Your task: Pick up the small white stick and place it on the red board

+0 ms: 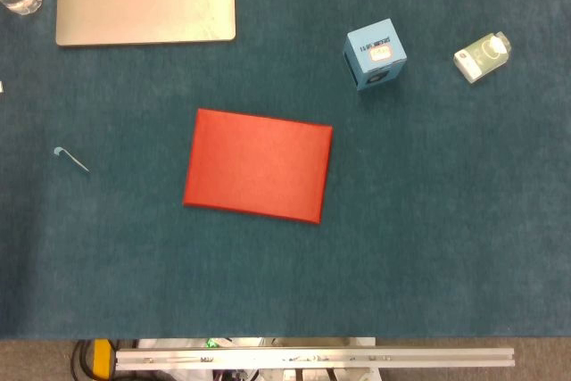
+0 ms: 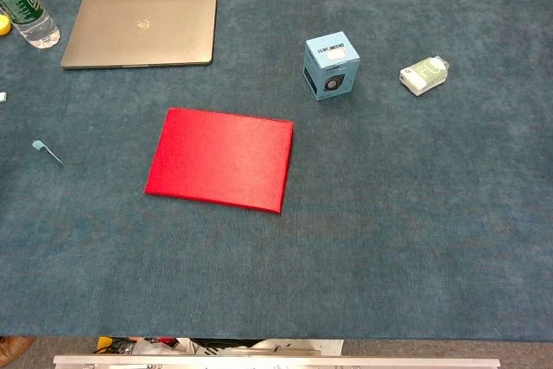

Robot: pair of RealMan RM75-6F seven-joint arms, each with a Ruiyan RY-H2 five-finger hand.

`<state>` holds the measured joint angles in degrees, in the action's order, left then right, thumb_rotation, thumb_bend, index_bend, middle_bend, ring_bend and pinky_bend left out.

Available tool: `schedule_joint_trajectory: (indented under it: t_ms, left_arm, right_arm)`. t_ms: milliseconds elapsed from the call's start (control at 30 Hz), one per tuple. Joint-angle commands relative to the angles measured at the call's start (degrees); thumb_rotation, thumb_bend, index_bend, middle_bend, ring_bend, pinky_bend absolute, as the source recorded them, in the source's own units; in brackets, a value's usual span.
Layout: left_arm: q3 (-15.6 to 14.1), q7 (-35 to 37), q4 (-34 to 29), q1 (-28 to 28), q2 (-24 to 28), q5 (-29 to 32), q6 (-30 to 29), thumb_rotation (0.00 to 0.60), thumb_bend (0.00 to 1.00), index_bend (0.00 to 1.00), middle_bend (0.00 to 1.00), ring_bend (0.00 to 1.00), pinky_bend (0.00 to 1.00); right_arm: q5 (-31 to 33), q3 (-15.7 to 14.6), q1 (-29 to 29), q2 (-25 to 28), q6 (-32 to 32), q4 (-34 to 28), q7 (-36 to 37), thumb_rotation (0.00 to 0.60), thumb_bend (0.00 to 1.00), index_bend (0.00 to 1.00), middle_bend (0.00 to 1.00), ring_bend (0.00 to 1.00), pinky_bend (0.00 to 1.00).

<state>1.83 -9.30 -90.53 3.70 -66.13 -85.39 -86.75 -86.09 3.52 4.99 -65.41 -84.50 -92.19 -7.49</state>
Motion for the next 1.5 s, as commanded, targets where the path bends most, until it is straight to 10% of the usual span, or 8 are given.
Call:
schedule_joint_trajectory:
  t_ms: [33, 433, 833, 1500]
  left_arm:
    - [-0.2, 0.5, -0.1, 0.1, 0.1, -0.2, 0.3, 0.6, 0.44, 0.14, 0.33, 0.31, 0.38]
    - [-0.1, 2.2, 1.5, 2.3, 0.5, -2.0, 2.7, 0.6, 0.44, 0.14, 0.38, 0.4, 0.42]
    - [-1.5, 7.8, 8.2, 10.7, 0.1, -7.1, 13.6, 0.6, 0.44, 0.18, 0.85, 0.87, 0.93]
    - [-3.4, 12.2, 16.8, 20.6, -4.0, -10.3, 23.7, 0.6, 0.41, 0.39, 1.0, 1.0, 1.0]
  right_arm:
    - [-0.1, 0.1, 0.1, 0.0, 0.0, 0.0, 0.0, 0.6, 0.36, 0.38, 0.51, 0.41, 0.37]
    - [0.2, 3.4, 2.2, 1.2, -0.8, -3.0, -0.9, 0.6, 0.36, 0.38, 0.51, 0.43, 0.37]
    - [3.0, 4.9, 4.3, 0.7, 1.8, -5.1, -2.0, 0.6, 0.36, 0.38, 0.51, 0.44, 0.39]
    - [5.0, 4.4, 5.3, 1.7, 4.0, -7.1, -4.1, 0.6, 0.36, 0.38, 0.51, 0.45, 0.39]
